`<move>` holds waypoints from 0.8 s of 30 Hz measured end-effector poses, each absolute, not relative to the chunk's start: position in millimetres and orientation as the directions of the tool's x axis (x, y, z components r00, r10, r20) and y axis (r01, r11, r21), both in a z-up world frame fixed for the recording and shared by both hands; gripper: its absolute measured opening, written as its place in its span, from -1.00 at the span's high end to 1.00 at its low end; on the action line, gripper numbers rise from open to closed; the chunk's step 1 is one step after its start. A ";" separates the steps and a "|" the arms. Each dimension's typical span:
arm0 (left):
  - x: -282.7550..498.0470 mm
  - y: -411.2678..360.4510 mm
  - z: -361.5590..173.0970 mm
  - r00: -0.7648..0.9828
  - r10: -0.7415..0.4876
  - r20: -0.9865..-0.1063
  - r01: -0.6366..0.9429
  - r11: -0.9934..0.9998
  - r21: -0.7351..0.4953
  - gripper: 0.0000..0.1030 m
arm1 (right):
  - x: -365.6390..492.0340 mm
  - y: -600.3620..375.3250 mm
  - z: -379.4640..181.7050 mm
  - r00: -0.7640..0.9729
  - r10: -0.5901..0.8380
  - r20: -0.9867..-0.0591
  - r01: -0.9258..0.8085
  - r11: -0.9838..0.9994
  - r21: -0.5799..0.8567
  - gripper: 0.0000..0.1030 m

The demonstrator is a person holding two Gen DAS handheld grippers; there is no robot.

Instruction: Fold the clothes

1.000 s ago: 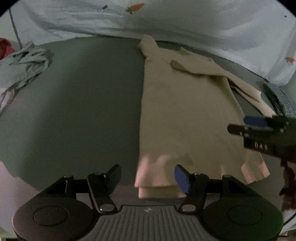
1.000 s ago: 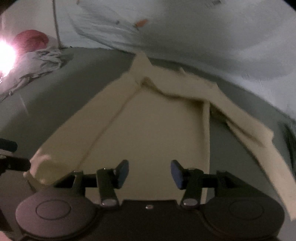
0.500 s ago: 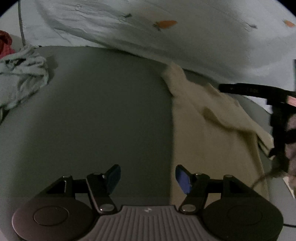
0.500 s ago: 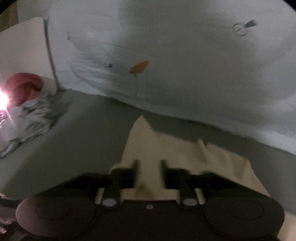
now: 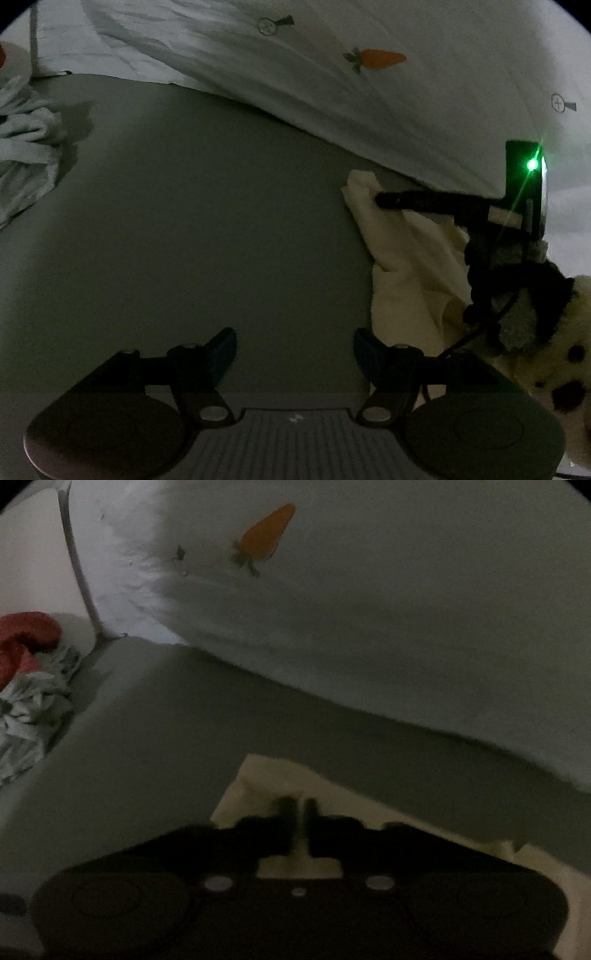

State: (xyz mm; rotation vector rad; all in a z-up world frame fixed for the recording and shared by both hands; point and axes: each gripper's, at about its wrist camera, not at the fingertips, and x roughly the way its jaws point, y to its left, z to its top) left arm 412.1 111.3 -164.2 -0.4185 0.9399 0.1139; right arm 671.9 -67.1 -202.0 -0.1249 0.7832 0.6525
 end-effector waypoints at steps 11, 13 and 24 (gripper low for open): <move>427.1 79.0 -164.2 0.570 -0.063 -0.819 -0.185 0.962 -0.202 -0.48 | 665.7 -113.9 -209.2 0.665 0.219 -0.714 -0.312 0.950 0.001 0.37; 427.5 73.8 -162.8 0.572 -0.077 -0.817 -0.174 0.962 -0.212 -0.54 | 646.3 -149.5 -206.0 0.685 0.155 -0.712 -0.219 0.976 0.001 0.09; 428.8 20.8 -171.2 0.540 -0.122 -0.833 -0.044 0.984 -0.173 -0.67 | 539.5 -344.9 -188.4 0.676 -0.212 -0.706 0.303 0.953 0.004 -0.36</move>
